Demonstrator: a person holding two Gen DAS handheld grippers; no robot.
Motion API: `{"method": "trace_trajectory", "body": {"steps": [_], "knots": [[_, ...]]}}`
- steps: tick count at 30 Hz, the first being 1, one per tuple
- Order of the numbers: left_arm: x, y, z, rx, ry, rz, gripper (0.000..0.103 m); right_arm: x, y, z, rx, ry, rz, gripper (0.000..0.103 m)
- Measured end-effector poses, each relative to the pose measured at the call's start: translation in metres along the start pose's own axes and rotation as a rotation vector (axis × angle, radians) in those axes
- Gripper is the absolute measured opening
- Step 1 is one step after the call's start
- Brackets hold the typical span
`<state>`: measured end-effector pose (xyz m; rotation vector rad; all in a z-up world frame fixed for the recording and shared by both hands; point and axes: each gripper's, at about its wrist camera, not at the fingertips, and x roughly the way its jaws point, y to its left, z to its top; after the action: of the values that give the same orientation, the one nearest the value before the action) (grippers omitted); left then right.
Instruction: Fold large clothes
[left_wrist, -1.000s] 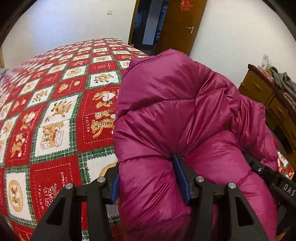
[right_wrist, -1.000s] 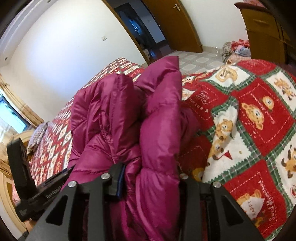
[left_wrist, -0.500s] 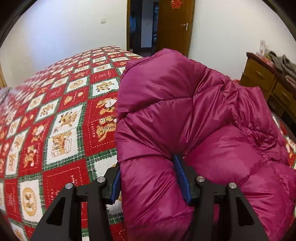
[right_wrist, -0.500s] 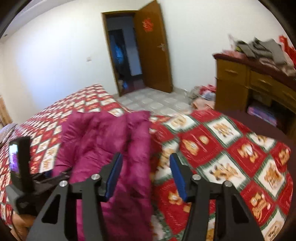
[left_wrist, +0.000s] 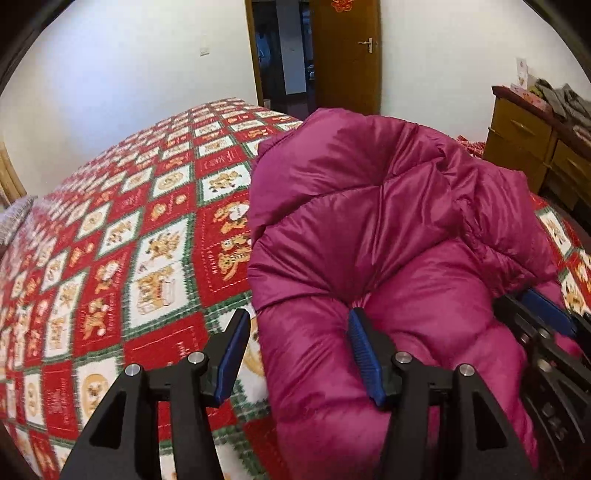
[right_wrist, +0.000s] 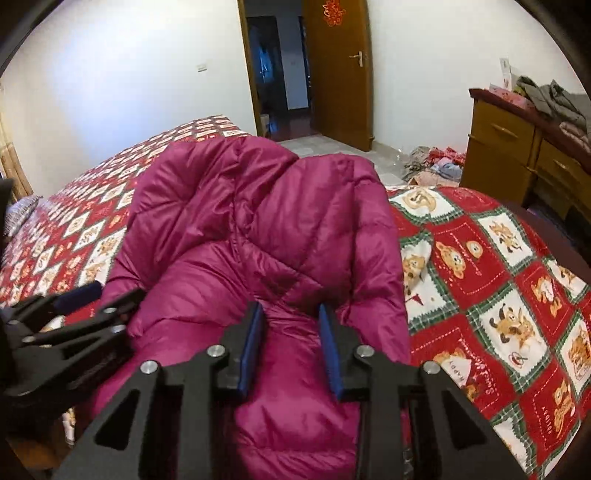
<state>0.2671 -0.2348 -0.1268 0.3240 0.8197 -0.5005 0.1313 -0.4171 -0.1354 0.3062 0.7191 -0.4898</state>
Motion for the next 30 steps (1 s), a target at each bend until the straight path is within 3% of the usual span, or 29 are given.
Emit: {"method": "trace_trajectory", "body": {"steps": [7,14,16,22,30], "knots": [[-0.038,0.011,-0.026,-0.034,-0.033,-0.006,0.064,0.003,-0.001,0.001,0.021,-0.004,0.006,0.032],[-0.058,0.008,-0.065,-0.013,-0.046,0.046,0.070,-0.021,0.009,-0.009,0.012,-0.031,-0.050,0.037],[-0.059,0.008,-0.071,-0.016,-0.050,0.061,0.070,-0.041,0.015,-0.019,-0.009,-0.071,-0.068,0.047],[-0.074,0.005,-0.088,0.000,-0.056,0.074,0.070,-0.086,0.014,-0.056,0.011,-0.126,-0.048,0.049],[-0.096,-0.001,-0.128,-0.005,-0.035,0.069,0.070,-0.103,0.007,-0.089,0.108,-0.062,-0.033,0.053]]}}
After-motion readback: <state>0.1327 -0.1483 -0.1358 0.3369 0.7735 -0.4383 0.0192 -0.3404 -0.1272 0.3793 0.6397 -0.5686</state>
